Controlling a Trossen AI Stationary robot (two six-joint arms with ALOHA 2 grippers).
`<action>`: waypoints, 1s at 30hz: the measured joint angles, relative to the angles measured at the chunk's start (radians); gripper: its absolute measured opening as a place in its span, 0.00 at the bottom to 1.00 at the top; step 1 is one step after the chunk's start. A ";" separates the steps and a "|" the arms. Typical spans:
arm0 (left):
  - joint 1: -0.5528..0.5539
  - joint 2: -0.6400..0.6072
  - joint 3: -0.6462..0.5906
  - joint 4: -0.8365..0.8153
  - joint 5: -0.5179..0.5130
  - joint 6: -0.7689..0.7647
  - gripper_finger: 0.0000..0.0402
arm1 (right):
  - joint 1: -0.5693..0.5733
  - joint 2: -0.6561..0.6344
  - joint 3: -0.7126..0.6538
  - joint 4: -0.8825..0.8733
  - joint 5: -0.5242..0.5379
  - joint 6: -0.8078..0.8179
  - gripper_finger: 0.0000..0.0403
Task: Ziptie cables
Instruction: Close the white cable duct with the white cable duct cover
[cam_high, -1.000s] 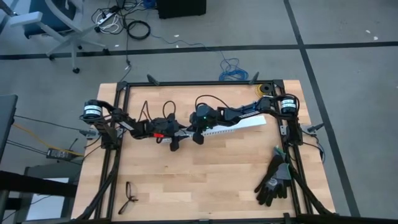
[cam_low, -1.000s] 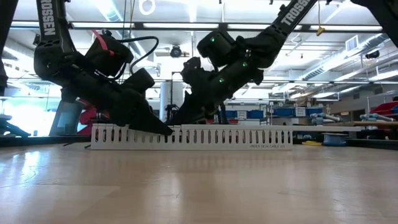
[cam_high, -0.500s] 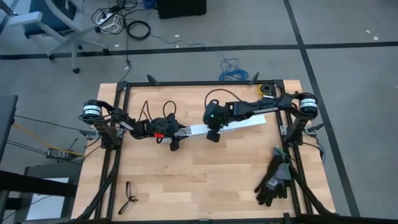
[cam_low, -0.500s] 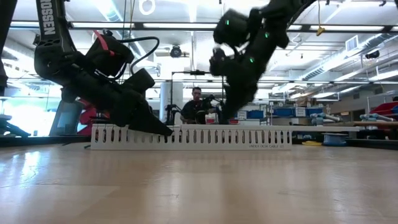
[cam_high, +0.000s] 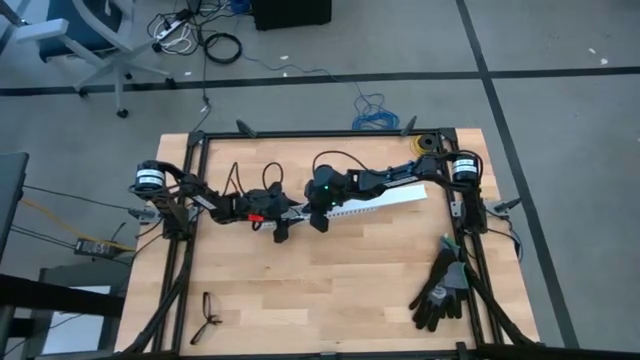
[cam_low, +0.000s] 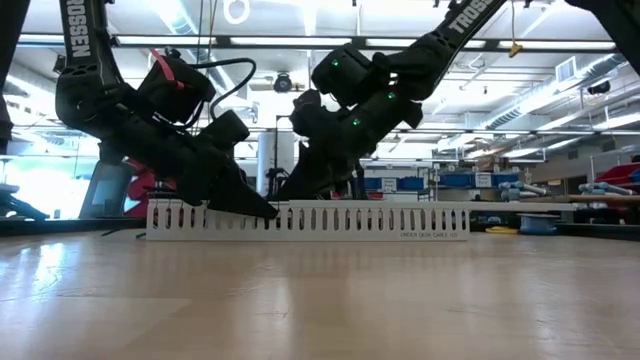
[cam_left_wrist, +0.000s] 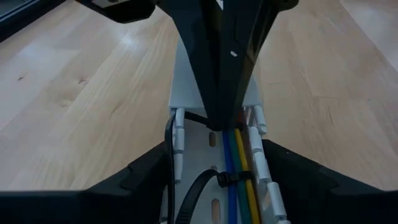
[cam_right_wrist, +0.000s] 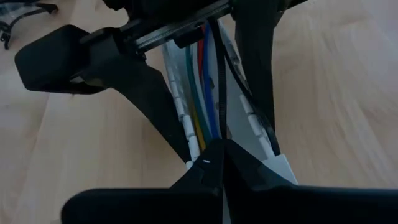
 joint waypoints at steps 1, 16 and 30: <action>0.000 0.001 0.000 0.003 0.000 0.000 0.61 | 0.000 0.000 0.000 -0.001 0.000 -0.003 0.00; 0.000 -0.002 0.003 0.008 -0.005 -0.014 0.71 | -0.002 0.000 -0.003 0.008 -0.007 -0.003 0.00; -0.001 -0.168 -0.028 -0.054 -0.007 0.021 0.72 | -0.003 0.000 -0.003 0.009 -0.006 -0.003 0.00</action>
